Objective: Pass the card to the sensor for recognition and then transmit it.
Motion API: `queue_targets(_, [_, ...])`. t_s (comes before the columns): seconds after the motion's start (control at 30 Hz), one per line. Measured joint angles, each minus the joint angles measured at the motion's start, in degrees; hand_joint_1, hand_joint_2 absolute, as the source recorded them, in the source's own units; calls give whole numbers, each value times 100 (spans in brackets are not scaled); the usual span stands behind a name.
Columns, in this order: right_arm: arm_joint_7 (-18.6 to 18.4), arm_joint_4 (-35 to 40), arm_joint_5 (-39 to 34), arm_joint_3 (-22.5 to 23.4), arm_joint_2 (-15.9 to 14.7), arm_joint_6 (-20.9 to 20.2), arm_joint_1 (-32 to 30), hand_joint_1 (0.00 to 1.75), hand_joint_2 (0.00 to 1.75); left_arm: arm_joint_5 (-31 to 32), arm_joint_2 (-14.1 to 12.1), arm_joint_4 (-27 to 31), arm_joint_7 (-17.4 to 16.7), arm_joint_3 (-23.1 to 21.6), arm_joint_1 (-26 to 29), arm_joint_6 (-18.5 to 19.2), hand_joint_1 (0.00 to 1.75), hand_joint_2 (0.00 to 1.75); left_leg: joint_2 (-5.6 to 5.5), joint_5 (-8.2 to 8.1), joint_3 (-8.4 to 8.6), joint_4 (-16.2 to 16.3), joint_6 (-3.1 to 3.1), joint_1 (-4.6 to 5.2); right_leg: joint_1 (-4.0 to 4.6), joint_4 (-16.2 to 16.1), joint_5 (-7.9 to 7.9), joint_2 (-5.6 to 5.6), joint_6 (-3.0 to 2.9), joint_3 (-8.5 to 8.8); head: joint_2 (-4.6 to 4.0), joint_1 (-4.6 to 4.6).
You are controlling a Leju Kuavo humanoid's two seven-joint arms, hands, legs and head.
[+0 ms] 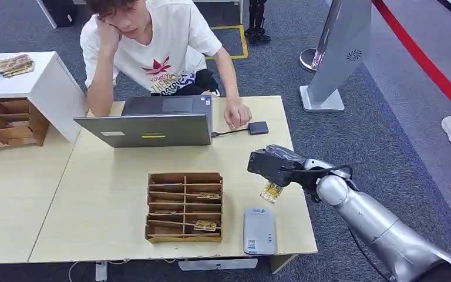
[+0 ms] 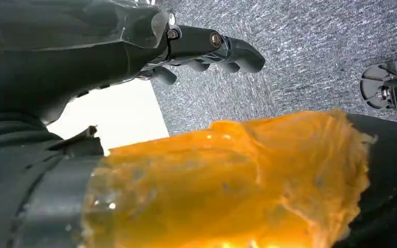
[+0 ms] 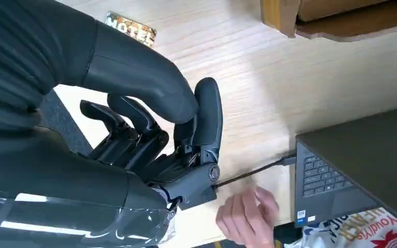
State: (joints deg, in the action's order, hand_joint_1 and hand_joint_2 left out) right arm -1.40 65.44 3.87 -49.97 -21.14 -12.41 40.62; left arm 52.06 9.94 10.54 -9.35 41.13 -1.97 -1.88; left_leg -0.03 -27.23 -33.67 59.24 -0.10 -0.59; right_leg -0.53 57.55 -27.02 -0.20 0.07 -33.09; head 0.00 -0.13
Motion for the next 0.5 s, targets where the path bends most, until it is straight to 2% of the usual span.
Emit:
queue_targets(0.27, [39, 103, -9, 180, 2, -55, -133, 175, 175, 42, 4, 0, 7, 0, -4, -17, 0, 0, -1, 0, -2, 0, 0, 0, 0, 0, 0, -1, 0, 0, 0, 2])
queue_targets(0.47, [111, 275, -13, 341, 114, 59, -352, 175, 175, 65, 7, 0, 7, 0, -13, -28, 0, 0, -2, 0, -3, -1, 0, 0, 0, 0, 0, -1, 0, 0, 0, 2])
queue_targets(0.5, [122, 301, -11, 374, 133, 74, -392, 157, 175, 74, 7, 0, 7, 0, -14, -33, 0, 0, -2, 0, -3, -1, 0, 0, 0, 0, 0, -1, 0, 0, 0, 0])
